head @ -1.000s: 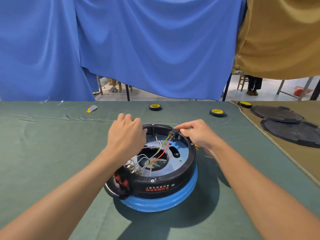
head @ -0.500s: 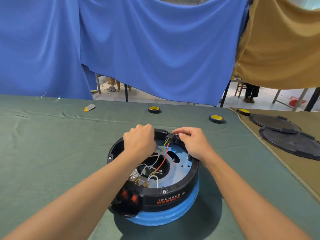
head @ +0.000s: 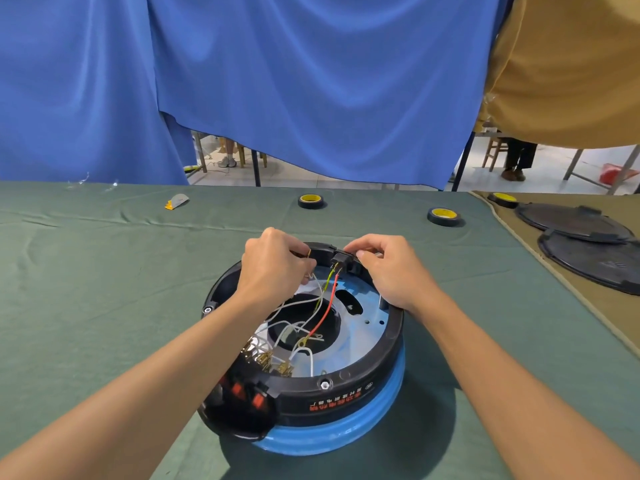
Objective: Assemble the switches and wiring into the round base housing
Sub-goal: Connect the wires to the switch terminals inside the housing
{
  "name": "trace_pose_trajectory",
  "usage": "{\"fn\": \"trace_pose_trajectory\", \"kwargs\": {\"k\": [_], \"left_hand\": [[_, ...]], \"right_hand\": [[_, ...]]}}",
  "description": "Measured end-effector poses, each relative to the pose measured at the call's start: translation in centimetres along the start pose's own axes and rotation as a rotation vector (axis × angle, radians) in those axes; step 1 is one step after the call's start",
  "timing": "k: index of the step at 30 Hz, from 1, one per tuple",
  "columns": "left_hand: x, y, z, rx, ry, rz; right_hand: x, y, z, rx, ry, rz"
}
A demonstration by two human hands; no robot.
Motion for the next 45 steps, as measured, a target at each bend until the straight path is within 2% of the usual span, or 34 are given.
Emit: {"fn": "trace_pose_trajectory", "kwargs": {"k": [19,24,33,39,45], "left_hand": [[1.0,0.6,-1.5,-0.014,-0.218,0.198],[1.3,1.0,-1.8,0.061,-0.315,0.169],[1.6,1.1,-1.9,0.126,-0.322,0.134],[1.7,1.3,-2.2,0.117,-0.346,0.126],[1.8,1.1,-3.1,0.026,-0.302,0.113]], "right_hand": [[0.3,-0.2,-0.3,0.000,-0.041,0.010],[0.3,-0.3,-0.4,0.005,-0.056,0.012],[0.3,-0.1,-0.2,0.007,-0.042,0.009],[0.2,0.0,-0.1,0.002,-0.032,-0.010],[0.3,0.1,0.2,-0.013,0.029,-0.019]]}}
Point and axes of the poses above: each hand's wrist, its own y-axis away from the middle knuckle, its own x-axis out of the palm, z = x × y, the point moved 1 cm from there along -y, towards the middle knuckle, and after that the axes turned 2 degrees about x, right-handed, at the moved point
